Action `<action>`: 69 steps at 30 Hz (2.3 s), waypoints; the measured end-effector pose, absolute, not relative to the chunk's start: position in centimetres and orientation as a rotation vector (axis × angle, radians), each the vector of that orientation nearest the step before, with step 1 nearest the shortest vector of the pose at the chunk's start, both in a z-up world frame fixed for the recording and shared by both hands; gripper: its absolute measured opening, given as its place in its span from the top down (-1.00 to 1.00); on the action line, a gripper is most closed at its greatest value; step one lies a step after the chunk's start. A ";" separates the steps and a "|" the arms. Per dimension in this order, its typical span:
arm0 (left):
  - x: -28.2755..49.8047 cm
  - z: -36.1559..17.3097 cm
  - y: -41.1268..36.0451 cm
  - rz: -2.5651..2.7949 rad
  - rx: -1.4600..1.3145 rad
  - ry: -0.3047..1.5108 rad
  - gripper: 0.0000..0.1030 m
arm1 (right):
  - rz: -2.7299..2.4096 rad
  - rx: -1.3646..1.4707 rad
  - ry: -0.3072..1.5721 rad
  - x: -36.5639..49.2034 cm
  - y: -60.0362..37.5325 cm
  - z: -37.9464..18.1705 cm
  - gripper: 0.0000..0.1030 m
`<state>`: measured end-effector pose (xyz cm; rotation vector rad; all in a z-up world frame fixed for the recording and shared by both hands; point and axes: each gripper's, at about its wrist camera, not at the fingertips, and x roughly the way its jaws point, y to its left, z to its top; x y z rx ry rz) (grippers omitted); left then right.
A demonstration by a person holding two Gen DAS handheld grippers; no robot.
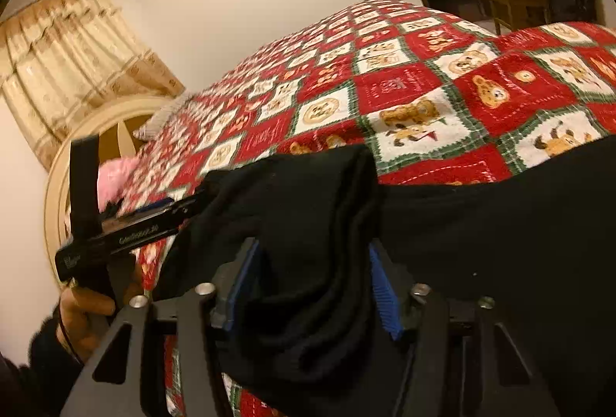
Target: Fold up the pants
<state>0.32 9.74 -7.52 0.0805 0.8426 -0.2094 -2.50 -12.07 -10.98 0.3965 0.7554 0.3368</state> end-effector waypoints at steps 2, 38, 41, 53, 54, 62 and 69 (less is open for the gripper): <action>0.7 -7.3 9.9 -0.196 0.099 0.841 -0.89 | 0.344 0.364 0.761 -2.5 -11.4 -11.0 0.14; 1.0 -5.5 8.6 -0.164 0.149 0.835 -0.96 | 0.241 0.390 0.718 -9.9 -20.4 -8.2 0.62; 0.9 -5.9 6.8 -0.184 0.176 0.838 -0.96 | 0.223 0.394 0.728 -9.9 -21.0 -8.5 0.62; 0.3 -7.0 4.7 -0.202 0.150 0.869 -0.96 | 0.185 0.415 0.771 -9.7 -24.5 -9.0 0.62; 0.2 -7.2 4.5 -0.200 0.150 0.868 -0.96 | 0.189 0.415 0.765 -9.7 -24.6 -9.0 0.62; -0.5 -8.5 4.5 -0.169 0.170 0.815 -1.00 | 0.189 0.344 0.759 -9.6 -24.1 -8.9 0.63; -1.2 -6.0 7.5 -0.205 0.183 0.840 -1.00 | 0.043 0.272 0.714 -12.7 -25.5 -6.9 0.44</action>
